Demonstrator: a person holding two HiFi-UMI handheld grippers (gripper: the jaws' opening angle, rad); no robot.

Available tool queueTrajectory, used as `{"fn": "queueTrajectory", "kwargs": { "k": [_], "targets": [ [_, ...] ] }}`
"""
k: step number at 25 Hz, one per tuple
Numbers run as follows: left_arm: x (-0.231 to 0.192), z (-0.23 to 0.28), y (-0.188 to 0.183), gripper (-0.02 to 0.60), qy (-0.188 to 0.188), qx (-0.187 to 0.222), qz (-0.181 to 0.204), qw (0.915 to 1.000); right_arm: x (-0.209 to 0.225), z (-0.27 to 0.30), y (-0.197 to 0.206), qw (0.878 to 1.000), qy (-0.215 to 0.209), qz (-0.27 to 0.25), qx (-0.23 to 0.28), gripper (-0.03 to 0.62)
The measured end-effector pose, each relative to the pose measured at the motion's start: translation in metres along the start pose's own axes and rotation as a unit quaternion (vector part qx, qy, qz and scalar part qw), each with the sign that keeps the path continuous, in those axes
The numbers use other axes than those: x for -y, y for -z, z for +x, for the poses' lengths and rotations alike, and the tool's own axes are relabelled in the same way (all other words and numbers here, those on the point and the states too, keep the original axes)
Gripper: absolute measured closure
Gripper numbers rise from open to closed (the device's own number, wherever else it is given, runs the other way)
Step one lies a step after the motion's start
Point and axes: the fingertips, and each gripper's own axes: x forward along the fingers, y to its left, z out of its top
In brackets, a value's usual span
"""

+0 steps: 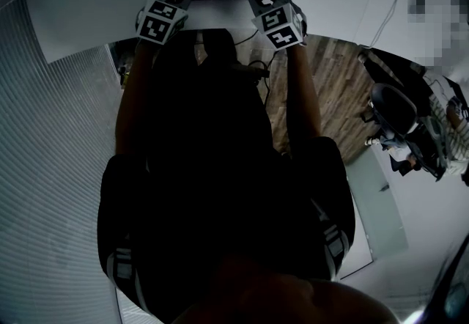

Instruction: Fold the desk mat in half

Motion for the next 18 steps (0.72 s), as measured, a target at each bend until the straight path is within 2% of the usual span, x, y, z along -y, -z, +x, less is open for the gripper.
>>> {"fn": "queueTrajectory", "kwargs": {
  "k": [3,6,18],
  "targets": [
    [0.001,-0.001,0.001,0.568,-0.001,0.001,-0.003,1.0,-0.03,-0.002,0.001,0.999,-0.03,-0.023,-0.006,0.562],
    [-0.001,-0.002,0.001,0.568,-0.002,0.003,-0.005,1.0,-0.046,0.009,0.006,0.999,-0.038,-0.029,-0.016,0.562],
    [-0.013,-0.001,-0.011,0.568,-0.008,0.013,-0.019,0.9997,-0.02,0.031,-0.005,1.0,-0.004,-0.009,-0.017,0.563]
  ]
}}
